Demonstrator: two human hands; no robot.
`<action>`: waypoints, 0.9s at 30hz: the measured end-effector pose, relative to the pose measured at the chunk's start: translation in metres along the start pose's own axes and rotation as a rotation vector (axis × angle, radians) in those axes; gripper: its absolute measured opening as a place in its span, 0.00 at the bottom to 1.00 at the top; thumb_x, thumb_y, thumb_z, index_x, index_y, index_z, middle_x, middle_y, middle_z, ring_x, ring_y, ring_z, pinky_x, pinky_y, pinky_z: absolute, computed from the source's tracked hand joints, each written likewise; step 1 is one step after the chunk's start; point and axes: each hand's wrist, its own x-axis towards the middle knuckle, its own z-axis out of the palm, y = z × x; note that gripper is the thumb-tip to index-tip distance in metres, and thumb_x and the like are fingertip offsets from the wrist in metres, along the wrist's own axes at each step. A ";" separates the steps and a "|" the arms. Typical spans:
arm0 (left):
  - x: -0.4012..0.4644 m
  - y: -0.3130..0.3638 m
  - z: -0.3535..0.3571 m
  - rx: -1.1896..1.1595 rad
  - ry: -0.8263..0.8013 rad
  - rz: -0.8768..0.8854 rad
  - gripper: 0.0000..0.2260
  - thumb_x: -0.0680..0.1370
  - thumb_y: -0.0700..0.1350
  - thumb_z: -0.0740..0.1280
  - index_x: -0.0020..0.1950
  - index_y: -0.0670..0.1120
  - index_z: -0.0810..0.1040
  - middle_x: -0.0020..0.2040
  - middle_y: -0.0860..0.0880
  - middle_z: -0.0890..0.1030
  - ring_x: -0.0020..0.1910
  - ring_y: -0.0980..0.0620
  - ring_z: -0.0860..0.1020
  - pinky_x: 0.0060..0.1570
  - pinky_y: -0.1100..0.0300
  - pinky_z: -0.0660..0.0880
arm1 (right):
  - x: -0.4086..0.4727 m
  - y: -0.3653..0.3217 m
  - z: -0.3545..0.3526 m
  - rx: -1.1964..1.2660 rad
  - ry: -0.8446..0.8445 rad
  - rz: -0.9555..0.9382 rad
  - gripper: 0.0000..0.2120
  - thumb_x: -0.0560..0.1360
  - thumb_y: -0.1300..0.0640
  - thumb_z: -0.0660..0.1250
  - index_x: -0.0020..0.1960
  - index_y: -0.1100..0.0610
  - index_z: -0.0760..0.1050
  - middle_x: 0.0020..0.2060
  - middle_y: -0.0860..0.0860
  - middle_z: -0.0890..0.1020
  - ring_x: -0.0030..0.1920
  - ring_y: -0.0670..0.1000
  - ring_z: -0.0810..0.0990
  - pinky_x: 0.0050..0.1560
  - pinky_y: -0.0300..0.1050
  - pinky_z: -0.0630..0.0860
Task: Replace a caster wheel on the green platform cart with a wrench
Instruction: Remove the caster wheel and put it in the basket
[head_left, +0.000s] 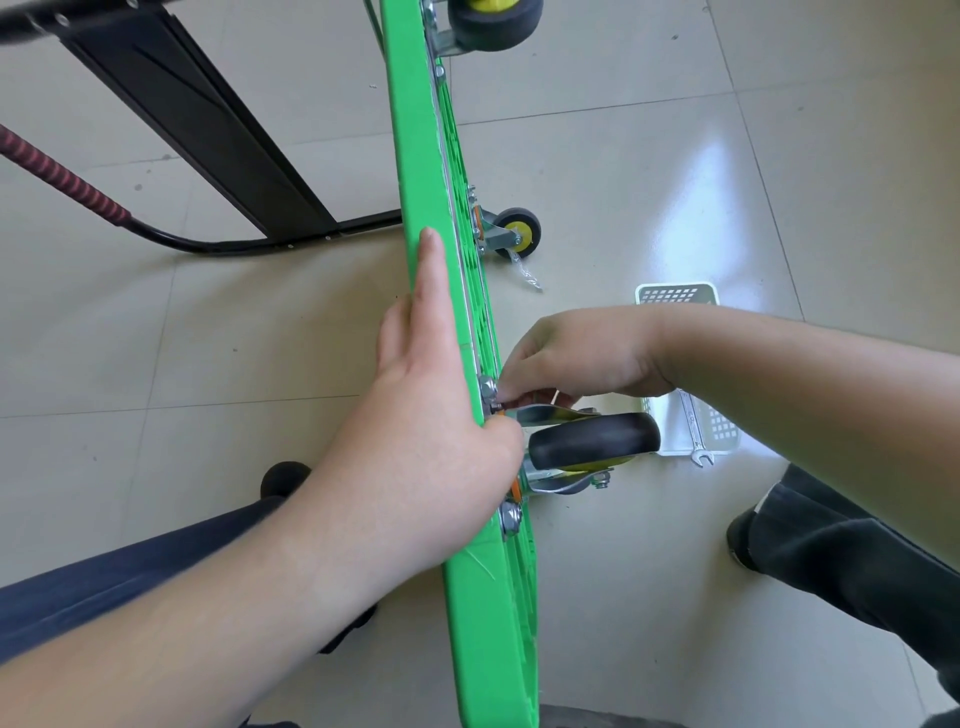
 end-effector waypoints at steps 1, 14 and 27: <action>0.000 0.000 0.000 -0.003 0.000 -0.001 0.52 0.77 0.41 0.68 0.78 0.68 0.29 0.81 0.64 0.45 0.41 0.76 0.69 0.34 0.82 0.67 | 0.000 0.000 0.000 -0.004 -0.006 -0.005 0.11 0.79 0.54 0.71 0.39 0.56 0.81 0.31 0.47 0.78 0.37 0.49 0.74 0.40 0.41 0.71; 0.000 0.000 -0.001 -0.014 0.002 -0.007 0.53 0.77 0.42 0.69 0.77 0.69 0.28 0.81 0.63 0.47 0.51 0.61 0.71 0.39 0.86 0.65 | 0.007 0.002 -0.002 0.095 -0.016 0.071 0.11 0.78 0.55 0.69 0.38 0.56 0.80 0.36 0.50 0.80 0.41 0.53 0.73 0.42 0.44 0.71; 0.001 -0.002 0.000 -0.014 0.010 0.007 0.53 0.77 0.42 0.69 0.78 0.68 0.28 0.82 0.62 0.46 0.64 0.61 0.62 0.37 0.89 0.59 | 0.006 0.003 -0.001 0.150 -0.092 0.080 0.04 0.76 0.60 0.70 0.42 0.56 0.80 0.34 0.48 0.78 0.41 0.53 0.73 0.40 0.42 0.69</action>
